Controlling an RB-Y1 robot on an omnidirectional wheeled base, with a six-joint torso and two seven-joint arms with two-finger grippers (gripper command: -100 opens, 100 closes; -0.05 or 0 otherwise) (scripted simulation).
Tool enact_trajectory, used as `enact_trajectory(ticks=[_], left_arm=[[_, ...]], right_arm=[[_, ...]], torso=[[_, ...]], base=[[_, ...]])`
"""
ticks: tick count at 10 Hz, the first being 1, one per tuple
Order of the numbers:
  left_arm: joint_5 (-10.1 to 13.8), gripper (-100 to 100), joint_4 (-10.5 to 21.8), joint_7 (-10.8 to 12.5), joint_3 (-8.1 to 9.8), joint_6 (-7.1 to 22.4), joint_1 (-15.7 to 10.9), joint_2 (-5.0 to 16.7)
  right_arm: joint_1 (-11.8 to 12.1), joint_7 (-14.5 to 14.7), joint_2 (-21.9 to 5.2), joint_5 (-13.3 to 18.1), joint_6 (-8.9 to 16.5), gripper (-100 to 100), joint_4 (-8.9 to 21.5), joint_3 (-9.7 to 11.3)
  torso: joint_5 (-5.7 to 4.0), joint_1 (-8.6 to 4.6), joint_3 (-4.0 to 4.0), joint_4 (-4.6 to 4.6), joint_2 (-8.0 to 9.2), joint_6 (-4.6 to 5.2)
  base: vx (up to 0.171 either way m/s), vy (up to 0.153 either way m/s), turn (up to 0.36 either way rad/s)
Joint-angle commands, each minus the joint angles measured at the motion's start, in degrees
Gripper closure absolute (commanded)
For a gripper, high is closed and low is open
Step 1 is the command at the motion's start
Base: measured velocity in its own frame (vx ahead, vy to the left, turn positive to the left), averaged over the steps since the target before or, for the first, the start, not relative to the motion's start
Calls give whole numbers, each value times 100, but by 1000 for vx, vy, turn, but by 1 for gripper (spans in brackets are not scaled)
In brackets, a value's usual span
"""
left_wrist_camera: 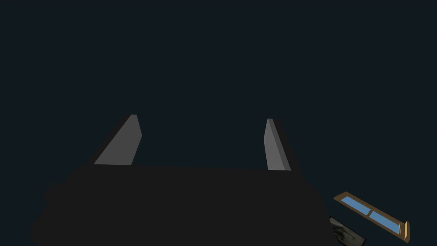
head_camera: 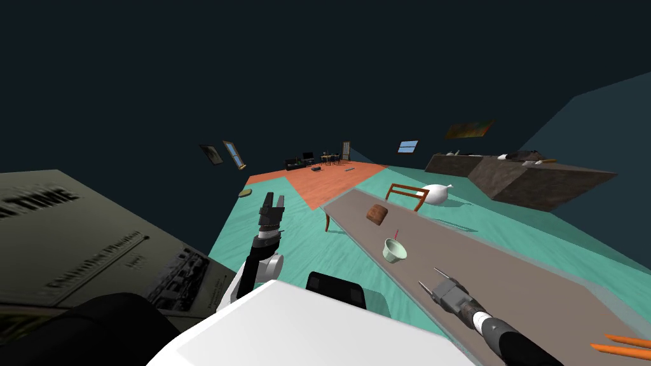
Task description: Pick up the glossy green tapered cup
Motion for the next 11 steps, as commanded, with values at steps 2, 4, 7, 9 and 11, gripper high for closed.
enact_trajectory(ticks=[2, 4, 7, 9, 11], left_arm=[[0, 0, 0, 0, 0, 0, 0, 0], [0, 0, 0, 0, 0, 0, 0, 0], [0, 0, 0, 0, 1, 0, 0, 1], [0, 0, 0, 0, 1, 0, -1, 1], [0, 0, 0, 0, 1, 0, 1, 0]], right_arm=[[127, 184, -144, 407, -69, -100, 301, 21], [285, 303, -405, 819, -87, -100, 634, 165], [285, 303, -405, 908, -87, -100, 634, 165], [434, 409, -634, 1318, -115, -100, 933, 313], [434, 409, -634, 1356, -115, -100, 933, 313]], torso=[[1, 13, -7, -3, -12, 0], [3, 14, -7, -3, -11, 1], [-2, -17, 9, 3, 19, 4], [-6, -23, 18, 7, 31, 3], [1, 1, -1, -1, 0, 4]], base=[[144, 131, 123], [167, 143, 138], [56, 34, 13], [97, 69, 146], [101, 65, 6]])
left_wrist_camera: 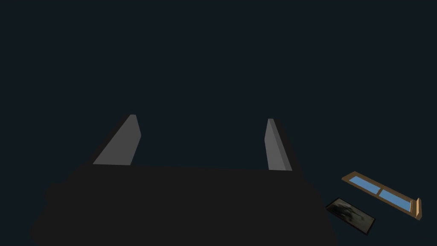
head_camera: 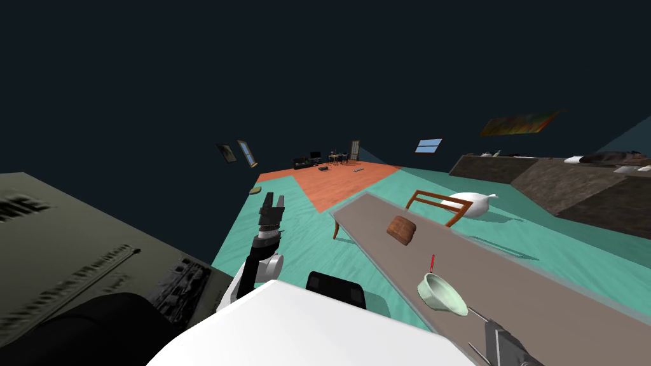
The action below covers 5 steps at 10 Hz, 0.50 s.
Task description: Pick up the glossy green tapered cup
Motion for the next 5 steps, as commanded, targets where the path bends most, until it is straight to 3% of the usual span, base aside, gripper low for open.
enact_trajectory(ticks=[1, 4, 5], left_arm=[[0, 0, 0, 0, 0, 0, 0, 0], [0, 0, 0, 0, 0, 0, 0, 0], [0, 0, 0, 0, 0, 0, 0, 0]], right_arm=[[86, -33, -121, 286, 11, -100, 117, 93], [149, 9, -214, 477, -8, -100, 238, 166], [258, 77, -358, 781, -48, -100, 439, 310]], torso=[[0, 0, 0, 0, 0, 0], [-1, -3, 0, 0, -2, -2], [-2, -6, 1, 1, 0, -1]], base=[[76, 49, 71], [83, 40, 72], [158, 53, 156]])
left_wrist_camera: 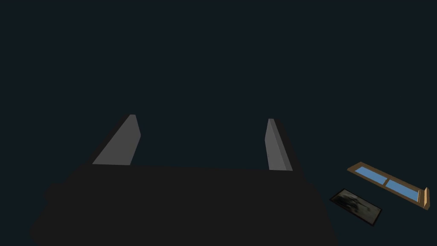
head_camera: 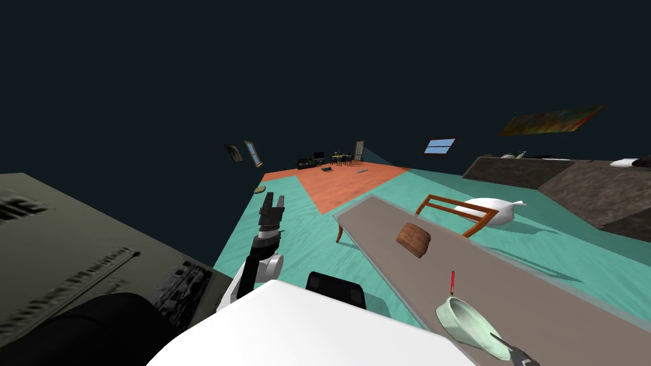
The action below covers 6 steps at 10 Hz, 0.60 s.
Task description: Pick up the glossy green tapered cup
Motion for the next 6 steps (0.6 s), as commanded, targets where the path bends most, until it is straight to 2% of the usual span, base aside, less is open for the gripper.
enact_trajectory(ticks=[1, 3, 4, 5, 6], left_arm=[[0, 0, 0, 0, 0, 0, 0, 0], [0, 0, 0, 0, 1, 0, 0, 0], [0, 0, 0, 0, 1, 0, -1, 0], [0, 0, 0, 0, 0, 0, -1, 0], [0, 0, 0, 0, 1, 0, 0, 0]], right_arm=[[33, 286, -107, -286, 13, -100, 197, 118], [33, 443, -107, -368, 13, -100, 197, 118], [117, 488, -170, -156, -35, -100, 339, 259], [117, 488, -170, -341, -35, -100, 339, 259], [117, 488, -170, -240, -35, -100, 339, 259]], torso=[[0, 0, 0, 0, 0, 0], [-2, -8, 10, 2, 21, 5], [-3, -15, 24, 8, 46, 5], [-4, -18, 21, 8, 39, 2], [-3, -17, 15, 5, 28, 4]], base=[[158, 46, 89], [29, 7, -12], [46, 2, 134], [85, 1, 74], [59, -4, -20]])
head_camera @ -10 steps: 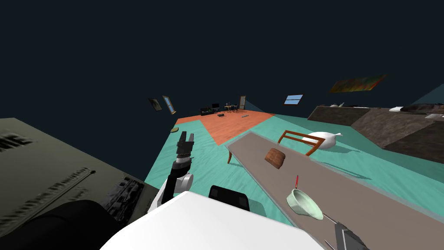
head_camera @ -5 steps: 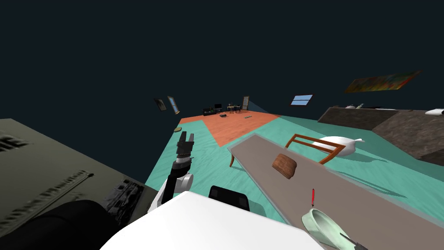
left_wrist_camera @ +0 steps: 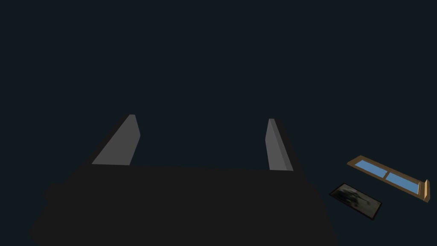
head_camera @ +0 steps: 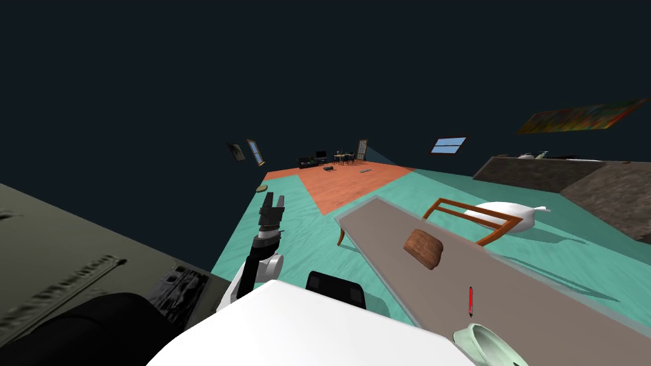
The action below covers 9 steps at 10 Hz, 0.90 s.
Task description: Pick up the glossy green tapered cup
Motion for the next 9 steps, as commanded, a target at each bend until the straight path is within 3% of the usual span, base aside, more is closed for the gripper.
enact_trajectory(ticks=[1, 2, 5, 6, 7, 9], left_arm=[[0, 0, 0, 0, 0, 0, 0, 0], [0, 0, 0, 0, 0, 0, 0, 0], [0, 0, 0, 0, 0, 0, 0, 0], [0, 0, 0, 0, 0, 0, -1, 0], [0, 0, 0, 0, 0, 0, -1, 0], [0, 0, 0, 0, 0, 0, -2, 0]], right_arm=[[21, -111, -2, 202, -24, -100, -27, -21], [76, -90, 34, 299, -81, -100, 51, 115], [76, 15, 10, 180, -56, -100, 64, 129], [76, -2, 13, 192, -60, 0, 63, 128], [-8, 38, 137, 169, -25, -100, 225, 179], [-120, 88, 302, 140, 23, -100, 442, 247]], torso=[[0, 0, 0, 0, 0, 0], [0, 1, 6, 2, 11, 0], [-2, -6, 6, 2, 10, 0], [-1, -2, 10, 4, 17, 0], [0, 0, 12, 5, 21, 0], [-2, -8, 18, 7, 31, -2]], base=[[23, 1, -11], [58, -13, 78], [33, -16, 13], [0, 0, 0], [-15, -12, 158], [-27, -23, 135]])
